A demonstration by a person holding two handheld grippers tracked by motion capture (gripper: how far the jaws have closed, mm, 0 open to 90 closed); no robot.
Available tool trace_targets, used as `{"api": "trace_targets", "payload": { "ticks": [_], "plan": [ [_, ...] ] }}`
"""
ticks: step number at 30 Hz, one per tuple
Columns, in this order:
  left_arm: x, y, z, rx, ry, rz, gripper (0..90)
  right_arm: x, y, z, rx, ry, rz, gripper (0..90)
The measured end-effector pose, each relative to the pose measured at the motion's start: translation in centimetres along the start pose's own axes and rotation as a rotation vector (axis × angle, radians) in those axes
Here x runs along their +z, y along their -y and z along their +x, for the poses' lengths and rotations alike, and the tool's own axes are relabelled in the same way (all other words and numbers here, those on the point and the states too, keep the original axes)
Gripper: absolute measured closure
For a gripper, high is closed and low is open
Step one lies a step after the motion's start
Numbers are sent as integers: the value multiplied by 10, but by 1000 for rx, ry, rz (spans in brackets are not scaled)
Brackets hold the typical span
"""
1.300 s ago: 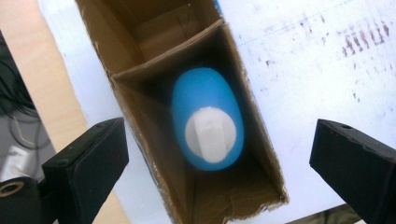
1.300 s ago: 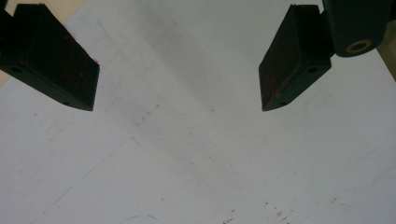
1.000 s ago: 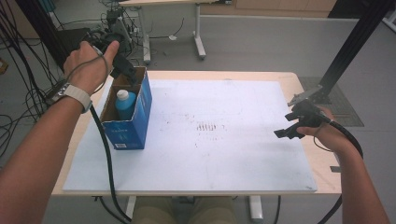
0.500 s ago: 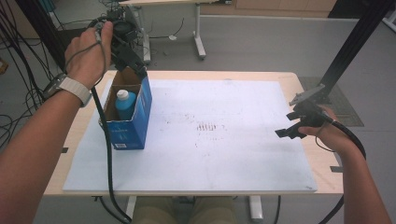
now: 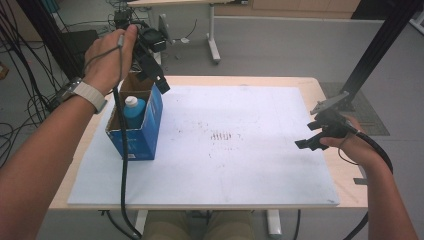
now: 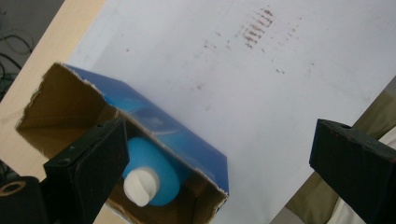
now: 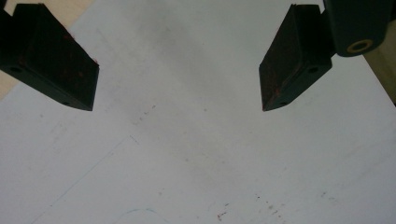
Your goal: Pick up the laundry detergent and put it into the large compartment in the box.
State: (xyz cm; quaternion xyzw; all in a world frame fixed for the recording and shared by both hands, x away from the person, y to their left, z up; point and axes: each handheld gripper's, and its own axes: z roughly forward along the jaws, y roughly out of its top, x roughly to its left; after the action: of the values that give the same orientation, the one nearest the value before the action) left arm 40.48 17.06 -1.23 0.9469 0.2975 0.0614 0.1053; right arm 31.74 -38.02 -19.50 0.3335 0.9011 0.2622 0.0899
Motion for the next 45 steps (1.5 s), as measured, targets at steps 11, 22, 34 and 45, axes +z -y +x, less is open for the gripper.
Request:
{"api": "trace_targets", "payload": {
  "ticks": [11, 22, 34, 45],
  "plan": [
    [10, -16, -4, 121, 40, 1, 53, -3, -1, 7, 3, 6, -1, 121],
    [21, -24, 0, 180, 76, -13, 53, 0, -4, 8, 8, 3, 4, 119],
    [38, -30, -5, 273, 95, -13, 55, 8, -8, 6, 12, -10, 11, 118],
    [49, -43, -14, 371, 110, 10, 60, 6, -12, 10, 4, -5, 12, 117]
  ]
}}
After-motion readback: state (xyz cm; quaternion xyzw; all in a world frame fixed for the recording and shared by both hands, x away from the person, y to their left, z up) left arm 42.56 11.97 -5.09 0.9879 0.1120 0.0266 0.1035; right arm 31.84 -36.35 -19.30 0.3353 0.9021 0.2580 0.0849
